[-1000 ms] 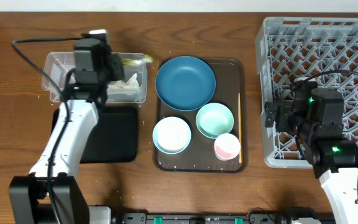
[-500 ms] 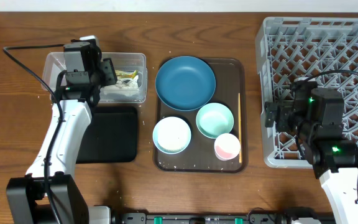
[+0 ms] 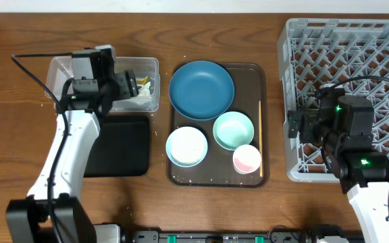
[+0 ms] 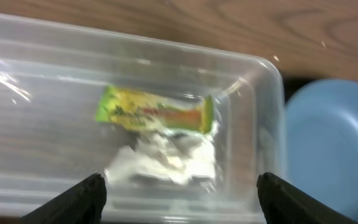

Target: Sort waste into correct bins and load items into the dishwasher rack

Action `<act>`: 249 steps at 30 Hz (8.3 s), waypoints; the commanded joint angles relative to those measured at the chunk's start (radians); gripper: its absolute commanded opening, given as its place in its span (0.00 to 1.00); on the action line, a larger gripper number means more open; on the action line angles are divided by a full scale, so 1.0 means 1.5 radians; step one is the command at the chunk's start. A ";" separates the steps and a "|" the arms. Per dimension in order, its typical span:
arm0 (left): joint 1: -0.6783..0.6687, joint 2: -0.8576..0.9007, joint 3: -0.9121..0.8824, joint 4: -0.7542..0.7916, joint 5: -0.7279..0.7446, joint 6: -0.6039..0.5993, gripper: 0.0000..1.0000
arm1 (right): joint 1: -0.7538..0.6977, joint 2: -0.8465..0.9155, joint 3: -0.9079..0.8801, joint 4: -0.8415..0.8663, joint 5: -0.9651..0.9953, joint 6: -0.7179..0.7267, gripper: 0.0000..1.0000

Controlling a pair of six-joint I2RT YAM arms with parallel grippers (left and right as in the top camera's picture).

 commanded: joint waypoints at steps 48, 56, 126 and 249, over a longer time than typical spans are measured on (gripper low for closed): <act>-0.550 0.129 0.007 -0.106 0.085 -0.002 0.53 | 0.005 0.019 0.014 0.003 -0.005 0.007 0.99; -0.551 0.149 0.007 -0.089 0.085 -0.002 0.20 | 0.005 0.019 0.014 0.001 -0.005 0.007 0.99; -0.202 0.159 0.007 0.180 0.775 -0.164 0.06 | 0.088 0.231 0.014 0.255 -0.686 -0.280 0.90; -0.164 -0.086 0.007 -0.178 0.031 -0.028 0.47 | -0.537 0.627 0.642 -0.533 0.073 0.030 0.41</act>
